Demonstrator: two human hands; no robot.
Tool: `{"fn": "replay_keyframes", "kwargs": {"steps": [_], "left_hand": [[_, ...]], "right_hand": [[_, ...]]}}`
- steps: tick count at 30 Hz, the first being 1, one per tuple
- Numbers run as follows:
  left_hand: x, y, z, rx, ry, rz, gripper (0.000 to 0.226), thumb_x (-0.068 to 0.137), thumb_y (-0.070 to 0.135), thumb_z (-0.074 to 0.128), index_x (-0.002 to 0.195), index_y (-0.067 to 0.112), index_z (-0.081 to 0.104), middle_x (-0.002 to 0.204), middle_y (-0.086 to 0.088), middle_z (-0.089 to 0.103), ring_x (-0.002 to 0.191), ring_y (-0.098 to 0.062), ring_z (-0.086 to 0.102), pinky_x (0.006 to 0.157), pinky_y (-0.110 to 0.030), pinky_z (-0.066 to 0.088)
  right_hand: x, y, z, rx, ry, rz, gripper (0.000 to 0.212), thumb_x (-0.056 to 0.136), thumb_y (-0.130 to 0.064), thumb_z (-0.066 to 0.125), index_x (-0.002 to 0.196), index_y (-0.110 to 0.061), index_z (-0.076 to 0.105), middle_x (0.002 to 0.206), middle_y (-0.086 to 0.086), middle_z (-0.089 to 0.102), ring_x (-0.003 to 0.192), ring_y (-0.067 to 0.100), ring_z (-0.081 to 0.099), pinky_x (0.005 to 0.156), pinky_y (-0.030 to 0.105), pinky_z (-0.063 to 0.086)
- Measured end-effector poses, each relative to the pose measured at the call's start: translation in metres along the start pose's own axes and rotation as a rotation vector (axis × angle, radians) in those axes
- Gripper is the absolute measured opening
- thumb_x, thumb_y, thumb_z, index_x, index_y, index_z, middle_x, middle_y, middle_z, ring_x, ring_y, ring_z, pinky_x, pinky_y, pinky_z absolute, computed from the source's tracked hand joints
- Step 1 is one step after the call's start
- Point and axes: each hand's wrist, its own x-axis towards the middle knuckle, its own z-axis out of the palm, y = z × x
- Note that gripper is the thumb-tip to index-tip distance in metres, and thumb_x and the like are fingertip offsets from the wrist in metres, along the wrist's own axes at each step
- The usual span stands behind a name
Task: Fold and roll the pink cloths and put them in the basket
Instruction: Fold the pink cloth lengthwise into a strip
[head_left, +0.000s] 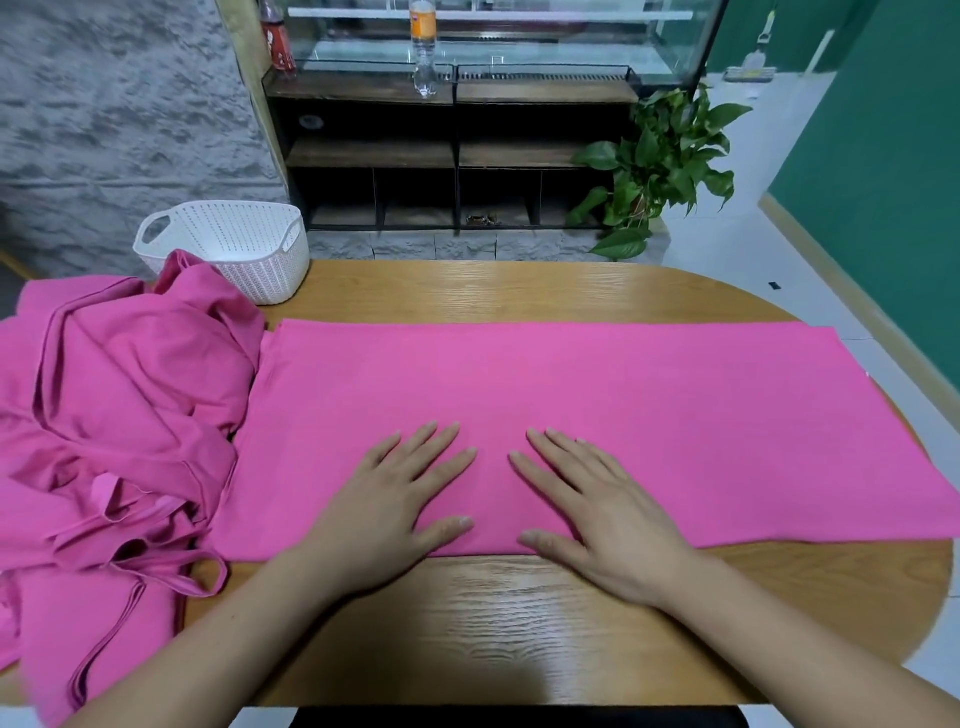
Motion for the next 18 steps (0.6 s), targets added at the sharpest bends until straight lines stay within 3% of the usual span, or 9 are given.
{"fn": "replay_keyframes", "kwargs": {"steps": [6,9,13,15,18], "left_hand": [[-0.007,0.016,-0.004,0.033,-0.038,0.147,0.090,0.093,0.091,0.030,0.166,0.045,0.006,0.175,0.015,-0.009,0.161,-0.008,-0.012,0.131,-0.041,0.001],[-0.009,0.021,0.001,0.016,-0.006,0.183,0.081,0.099,0.083,0.033,0.166,0.040,0.020,0.176,0.012,0.005,0.162,-0.009,0.001,0.129,-0.042,0.012],[-0.010,0.028,0.001,-0.010,0.094,0.198,0.062,0.101,0.045,0.052,0.161,0.033,0.040,0.165,0.007,0.042,0.153,-0.013,0.038,0.116,-0.041,0.043],[-0.011,0.031,-0.002,-0.017,0.090,0.192,0.069,0.091,0.031,0.051,0.160,0.032,0.042,0.160,0.007,0.049,0.146,-0.015,0.047,0.110,-0.039,0.048],[-0.014,0.033,-0.001,0.008,0.101,0.187,0.073,0.088,0.022,0.047,0.159,0.032,0.041,0.159,0.008,0.050,0.144,-0.014,0.050,0.109,-0.034,0.049]], "right_hand": [[-0.001,-0.003,-0.005,-0.013,-0.034,-0.033,0.091,0.094,-0.090,0.028,0.167,-0.044,0.002,0.176,-0.012,-0.007,0.160,0.008,-0.016,0.132,0.041,0.002],[-0.002,-0.002,-0.004,-0.003,-0.039,-0.039,0.093,0.092,-0.091,0.030,0.168,-0.042,0.006,0.176,-0.012,-0.006,0.161,0.008,-0.015,0.132,0.041,0.003],[-0.005,-0.004,-0.002,0.029,0.070,-0.123,0.082,0.099,-0.080,0.042,0.163,-0.030,0.037,0.173,-0.006,0.024,0.161,0.014,0.016,0.130,0.042,0.021],[-0.008,-0.006,0.001,0.022,0.152,-0.181,0.070,0.101,-0.069,0.052,0.154,-0.022,0.052,0.162,-0.003,0.044,0.152,0.018,0.037,0.122,0.041,0.034],[-0.011,-0.008,0.002,-0.004,0.207,-0.225,0.054,0.102,-0.053,0.060,0.144,-0.019,0.060,0.147,-0.002,0.056,0.139,0.021,0.049,0.114,0.039,0.041]]}}
